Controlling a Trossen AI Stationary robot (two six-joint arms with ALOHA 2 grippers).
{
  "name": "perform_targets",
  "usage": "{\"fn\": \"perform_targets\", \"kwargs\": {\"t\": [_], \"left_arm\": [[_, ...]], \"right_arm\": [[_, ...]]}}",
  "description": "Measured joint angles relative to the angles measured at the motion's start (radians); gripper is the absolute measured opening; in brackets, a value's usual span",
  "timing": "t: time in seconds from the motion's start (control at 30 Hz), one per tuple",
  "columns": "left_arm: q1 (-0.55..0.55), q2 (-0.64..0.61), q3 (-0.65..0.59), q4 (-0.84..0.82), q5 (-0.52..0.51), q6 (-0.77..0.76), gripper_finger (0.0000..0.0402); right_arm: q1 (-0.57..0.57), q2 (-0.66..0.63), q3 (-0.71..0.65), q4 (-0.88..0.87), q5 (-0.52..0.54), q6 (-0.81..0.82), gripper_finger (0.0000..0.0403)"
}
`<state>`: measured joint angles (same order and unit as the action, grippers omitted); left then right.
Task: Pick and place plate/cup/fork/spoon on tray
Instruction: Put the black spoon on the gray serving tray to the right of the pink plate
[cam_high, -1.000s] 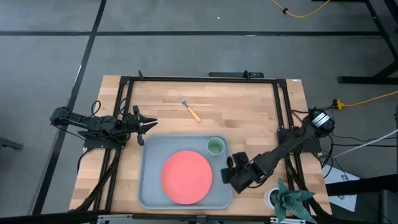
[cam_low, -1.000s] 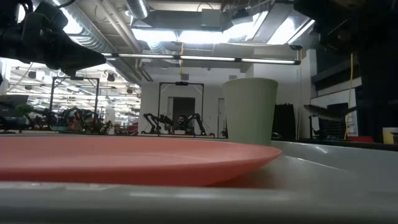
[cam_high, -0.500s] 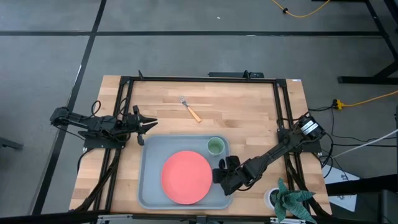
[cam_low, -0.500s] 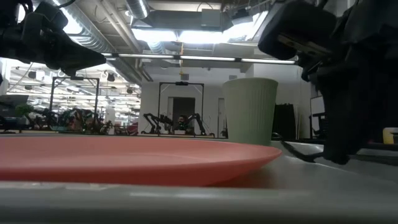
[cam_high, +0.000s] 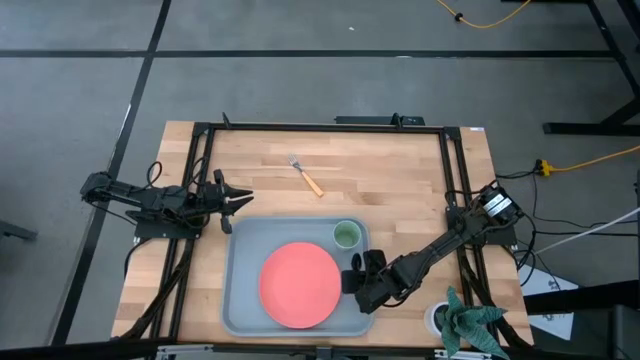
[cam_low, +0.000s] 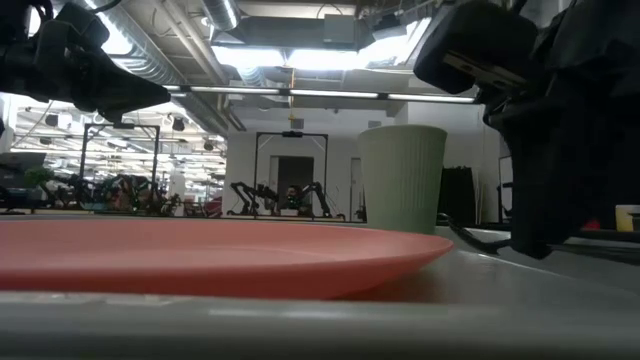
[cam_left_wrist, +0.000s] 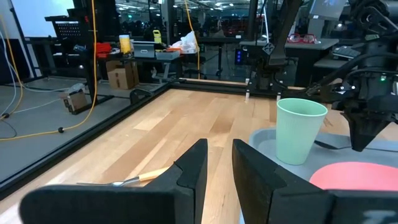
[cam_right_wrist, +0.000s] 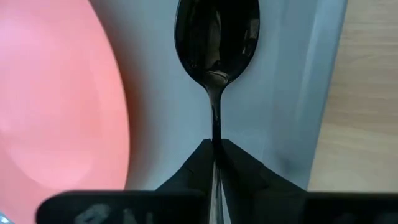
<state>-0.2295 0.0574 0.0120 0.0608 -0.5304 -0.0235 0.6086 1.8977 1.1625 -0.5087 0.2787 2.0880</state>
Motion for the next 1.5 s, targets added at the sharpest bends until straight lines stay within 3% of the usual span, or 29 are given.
{"fn": "perform_targets", "kwargs": {"t": [0.63,1.1,1.33,1.5], "left_arm": [[0.000,0.000,0.000,0.000,0.000,0.000,0.0069],[0.000,0.000,0.000,0.000,0.000,0.000,0.0069],[0.000,0.000,0.000,0.000,0.000,0.000,0.0069],[0.000,0.000,0.000,0.000,0.000,0.000,0.0069]], "right_arm": [[0.000,0.000,0.000,0.065,0.000,-0.008,0.0033],[-0.001,0.000,0.000,0.077,-0.011,-0.152,0.0033],[-0.002,0.000,0.000,0.075,0.001,-0.143,0.0033],[-0.002,0.011,-0.012,0.068,-0.029,-0.047,0.0033]]}}
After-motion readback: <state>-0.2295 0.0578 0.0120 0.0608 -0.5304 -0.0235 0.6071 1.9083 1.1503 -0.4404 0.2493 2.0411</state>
